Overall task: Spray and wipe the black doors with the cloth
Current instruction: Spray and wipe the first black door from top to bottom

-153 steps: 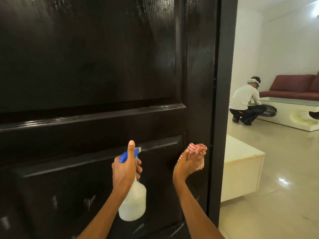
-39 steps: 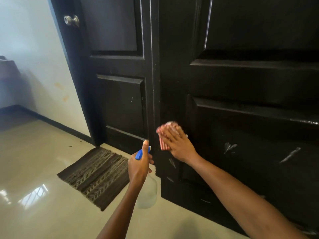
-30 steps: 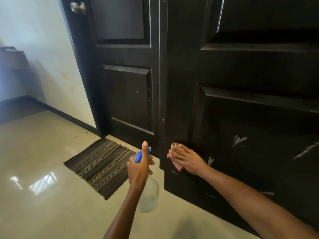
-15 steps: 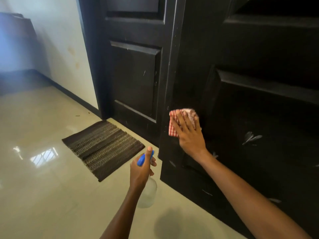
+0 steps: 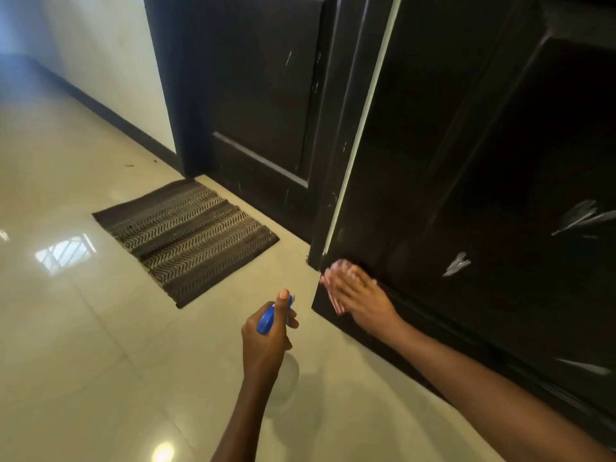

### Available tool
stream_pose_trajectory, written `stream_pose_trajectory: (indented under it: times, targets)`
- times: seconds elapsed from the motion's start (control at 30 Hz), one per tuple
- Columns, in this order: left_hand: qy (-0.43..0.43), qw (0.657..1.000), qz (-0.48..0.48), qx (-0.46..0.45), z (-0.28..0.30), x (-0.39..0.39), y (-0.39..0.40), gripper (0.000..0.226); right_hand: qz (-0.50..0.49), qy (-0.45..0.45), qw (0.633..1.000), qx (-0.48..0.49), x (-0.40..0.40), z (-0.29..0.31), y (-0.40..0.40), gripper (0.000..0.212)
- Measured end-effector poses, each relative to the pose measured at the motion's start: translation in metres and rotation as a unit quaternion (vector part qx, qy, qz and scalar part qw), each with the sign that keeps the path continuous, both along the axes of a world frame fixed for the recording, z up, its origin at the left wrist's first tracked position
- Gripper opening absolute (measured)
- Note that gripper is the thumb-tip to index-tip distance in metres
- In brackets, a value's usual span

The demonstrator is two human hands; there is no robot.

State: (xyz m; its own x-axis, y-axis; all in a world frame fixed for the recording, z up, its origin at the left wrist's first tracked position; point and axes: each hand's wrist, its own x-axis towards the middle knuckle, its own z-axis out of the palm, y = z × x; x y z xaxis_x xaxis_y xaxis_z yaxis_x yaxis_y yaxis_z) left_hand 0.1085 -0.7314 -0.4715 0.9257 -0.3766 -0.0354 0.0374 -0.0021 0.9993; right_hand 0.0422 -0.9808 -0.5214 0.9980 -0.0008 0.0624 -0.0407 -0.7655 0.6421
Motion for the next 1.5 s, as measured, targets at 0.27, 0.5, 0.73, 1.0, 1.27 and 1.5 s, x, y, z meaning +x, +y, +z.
stream_pose_trajectory:
  times: [0.27, 0.5, 0.73, 1.0, 1.27, 1.5]
  targets:
    - [0.026, 0.999, 0.023, -0.014, -0.015, 0.004, -0.014, 0.046, -0.056, -0.217, 0.973, 0.053, 0.026, 0.046, 0.003, 0.079]
    - [0.031, 0.999, 0.036, -0.009, -0.042, 0.008, -0.003, 0.052, -0.071, 0.167, 0.983, 0.011, 0.033, -0.086, 0.016, 0.065]
    - [0.021, 1.000, 0.016, 0.014, -0.057, -0.006, 0.005, 0.054, -0.060, 0.240, 0.967, -0.053, 0.015, -0.100, 0.014, 0.069]
    - [0.055, 0.998, -0.034, 0.023, -0.043, -0.036, -0.004, 0.059, -0.054, 0.364, 0.925, -0.090, -0.134, -0.084, -0.027, 0.072]
    - [0.064, 0.998, -0.010, -0.005, -0.041, -0.058, -0.023, 0.055, -0.060, 0.077, 0.995, 0.015, -0.032, -0.015, -0.001, 0.074]
    - [0.069, 0.997, -0.031, -0.001, -0.031, -0.074, -0.050, 0.058, -0.005, 0.022, 0.999, 0.041, -0.124, -0.017, -0.035, 0.082]
